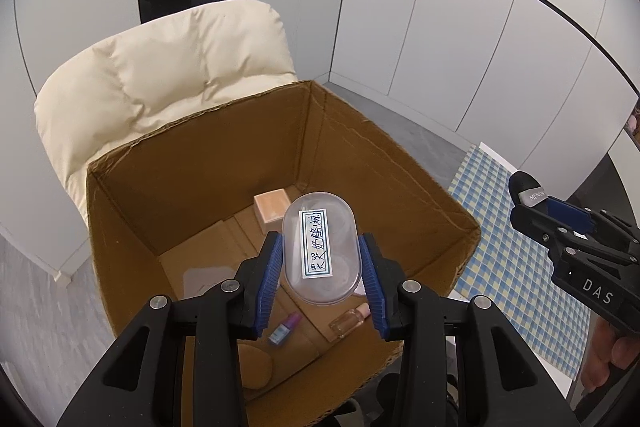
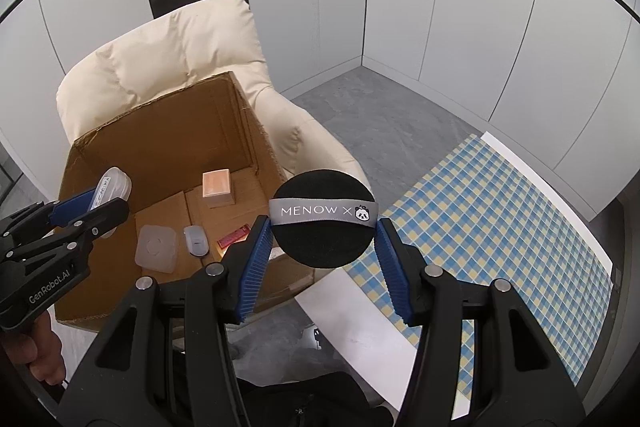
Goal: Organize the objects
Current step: 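Open the left tool to drop the clear container into the box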
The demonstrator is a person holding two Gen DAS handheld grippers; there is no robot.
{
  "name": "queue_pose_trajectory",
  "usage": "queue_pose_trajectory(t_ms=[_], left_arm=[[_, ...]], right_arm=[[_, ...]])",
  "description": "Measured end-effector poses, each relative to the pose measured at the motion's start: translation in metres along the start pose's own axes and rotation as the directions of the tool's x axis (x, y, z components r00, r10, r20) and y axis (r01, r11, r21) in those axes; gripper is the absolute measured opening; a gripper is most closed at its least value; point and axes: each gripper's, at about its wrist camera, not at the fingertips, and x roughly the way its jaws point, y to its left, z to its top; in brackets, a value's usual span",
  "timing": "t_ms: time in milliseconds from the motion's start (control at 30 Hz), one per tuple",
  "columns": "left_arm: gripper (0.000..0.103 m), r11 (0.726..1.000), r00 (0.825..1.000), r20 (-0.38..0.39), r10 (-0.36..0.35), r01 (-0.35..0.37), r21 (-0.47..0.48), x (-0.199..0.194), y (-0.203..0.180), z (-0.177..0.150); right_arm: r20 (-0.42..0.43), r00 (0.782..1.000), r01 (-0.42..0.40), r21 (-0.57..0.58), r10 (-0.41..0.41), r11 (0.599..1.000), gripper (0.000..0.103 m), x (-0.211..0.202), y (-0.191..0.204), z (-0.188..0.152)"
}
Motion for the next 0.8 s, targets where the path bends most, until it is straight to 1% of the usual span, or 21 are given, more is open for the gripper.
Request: queue_pose_trajectory(t_ms=[67,133,167,200,267,367,433,467,500,600,800], left_arm=[[0.039,1.0,1.0,0.0,0.009,-0.009,-0.006,0.0,0.004,0.0],[0.043,1.0,1.0,0.003,0.012,-0.012,-0.009,-0.001,0.006,0.001],[0.048,1.0,1.0,0.007,0.016,-0.016,-0.01,-0.002,0.008,0.001],[0.056,1.0,1.0,0.01,0.024,-0.024,-0.011,-0.002,0.009,0.0],[0.063,0.999,0.999,0.016,0.048,-0.048,-0.011,-0.003,0.011,0.0],[0.067,0.998,0.998,0.012,0.062,-0.062,-0.014,-0.003,0.016,-0.001],[0.073,0.997,0.998,0.008,0.07,-0.069,-0.019,-0.002,0.019,-0.001],[0.079,0.997,0.997,0.009,0.072,-0.072,-0.021,-0.002,0.02,-0.001],[0.088,0.997,0.997,0.013,0.076,-0.076,-0.023,-0.003,0.022,-0.002],[0.101,0.995,0.994,0.039,0.099,-0.098,-0.02,-0.007,0.024,-0.003],[0.102,0.994,0.993,0.049,0.112,-0.111,-0.017,-0.009,0.029,-0.003]], right_arm=[[-0.001,1.0,-0.005,-0.006,0.005,1.0,0.055,0.001,0.004,0.001],[-0.001,1.0,-0.008,-0.01,0.008,1.0,0.055,0.001,0.006,0.001],[-0.001,1.0,-0.011,-0.013,0.011,1.0,0.055,0.002,0.008,0.002],[-0.001,1.0,-0.013,-0.014,0.013,1.0,0.055,0.002,0.009,0.002],[-0.002,1.0,-0.019,-0.018,0.019,1.0,0.055,0.003,0.011,0.002],[-0.002,1.0,-0.024,-0.026,0.024,0.999,0.055,0.004,0.016,0.003],[-0.004,1.0,-0.029,-0.03,0.029,0.999,0.055,0.005,0.019,0.004],[-0.004,1.0,-0.031,-0.035,0.031,0.999,0.055,0.005,0.021,0.005],[-0.005,0.999,-0.033,-0.038,0.033,0.999,0.055,0.005,0.022,0.005],[-0.004,0.999,-0.039,-0.043,0.039,0.998,0.055,0.005,0.027,0.005],[-0.004,0.999,-0.048,-0.052,0.048,0.997,0.055,0.006,0.035,0.006]])
